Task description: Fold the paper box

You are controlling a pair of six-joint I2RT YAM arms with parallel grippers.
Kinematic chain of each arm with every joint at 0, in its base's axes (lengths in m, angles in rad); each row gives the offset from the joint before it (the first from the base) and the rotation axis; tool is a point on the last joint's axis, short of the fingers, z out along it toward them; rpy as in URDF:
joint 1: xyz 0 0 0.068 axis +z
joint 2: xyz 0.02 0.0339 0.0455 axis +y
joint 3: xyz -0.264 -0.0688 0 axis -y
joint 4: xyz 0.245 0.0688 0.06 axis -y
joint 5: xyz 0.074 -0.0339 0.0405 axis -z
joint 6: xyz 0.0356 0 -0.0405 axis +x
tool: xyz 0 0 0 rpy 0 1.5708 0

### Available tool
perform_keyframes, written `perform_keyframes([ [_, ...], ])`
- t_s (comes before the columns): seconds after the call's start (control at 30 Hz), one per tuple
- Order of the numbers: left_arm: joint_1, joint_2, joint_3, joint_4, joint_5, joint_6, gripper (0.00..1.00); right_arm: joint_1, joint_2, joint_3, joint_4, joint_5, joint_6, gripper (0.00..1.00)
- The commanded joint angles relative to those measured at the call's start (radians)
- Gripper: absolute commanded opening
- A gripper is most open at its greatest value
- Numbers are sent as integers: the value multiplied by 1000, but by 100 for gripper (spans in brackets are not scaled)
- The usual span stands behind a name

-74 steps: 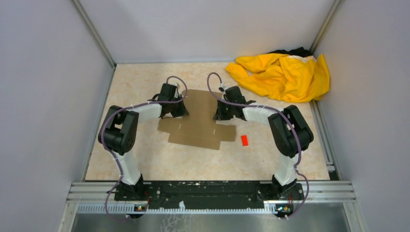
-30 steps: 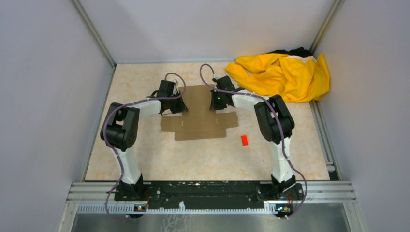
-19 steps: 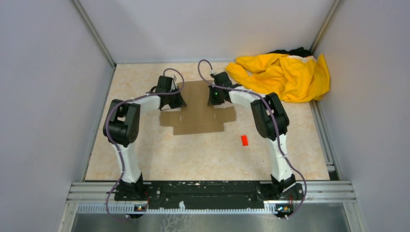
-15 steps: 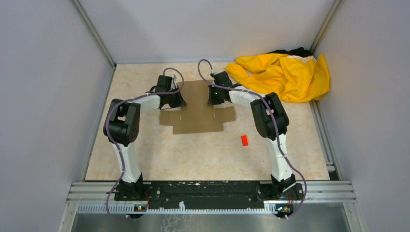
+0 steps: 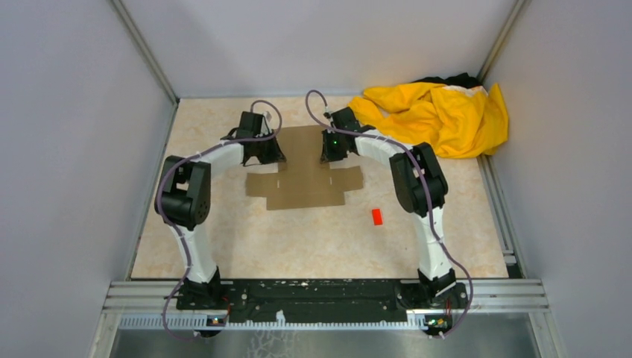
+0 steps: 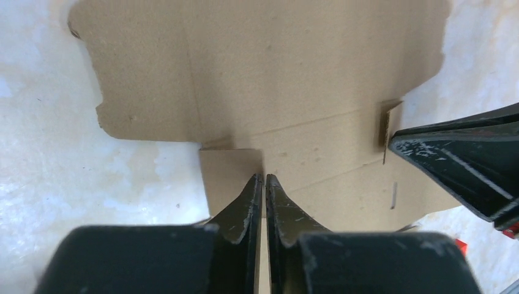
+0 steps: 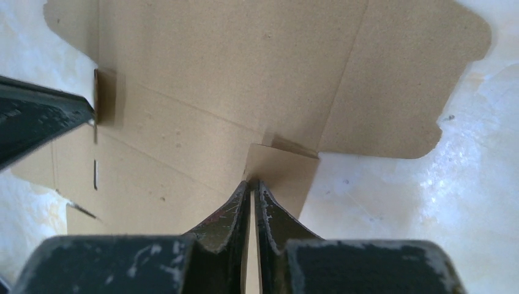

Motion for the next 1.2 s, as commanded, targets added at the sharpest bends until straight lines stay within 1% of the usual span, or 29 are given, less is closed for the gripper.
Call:
perform_keyframes([
  [0.0,6,-106,87,-60,9,24,12,-28,-132,68,-50,-53,-32,8],
  [0.13,6,-140,148,-122,10,30,14,-47,-212,43,-56,-79,-36,16],
  [0.23,5,-169,137,-151,36,25,15,-51,-283,-19,-81,-66,-52,21],
  [0.33,-9,-201,92,-180,63,17,16,-56,-378,-135,-96,-29,-68,24],
  [0.43,-52,-237,26,-194,31,15,16,-59,-472,-297,-68,-18,-63,25],
  [0.5,-87,-251,-17,-195,10,14,14,-59,-527,-401,-38,-10,-49,25],
  [0.63,-140,-240,-73,-194,-24,4,1,-59,-592,-555,17,-1,-20,23],
  [0.67,-149,-235,-82,-190,-34,2,0,-59,-602,-592,27,5,-17,21],
  [0.77,-169,-216,-101,-178,-61,-4,0,-59,-612,-654,52,22,-9,15],
  [0.93,-193,-173,-95,-144,-114,-9,0,-59,-587,-717,111,34,8,14],
  [1.17,-192,-99,-74,-126,-175,1,0,-45,-537,-731,152,69,23,12],
])
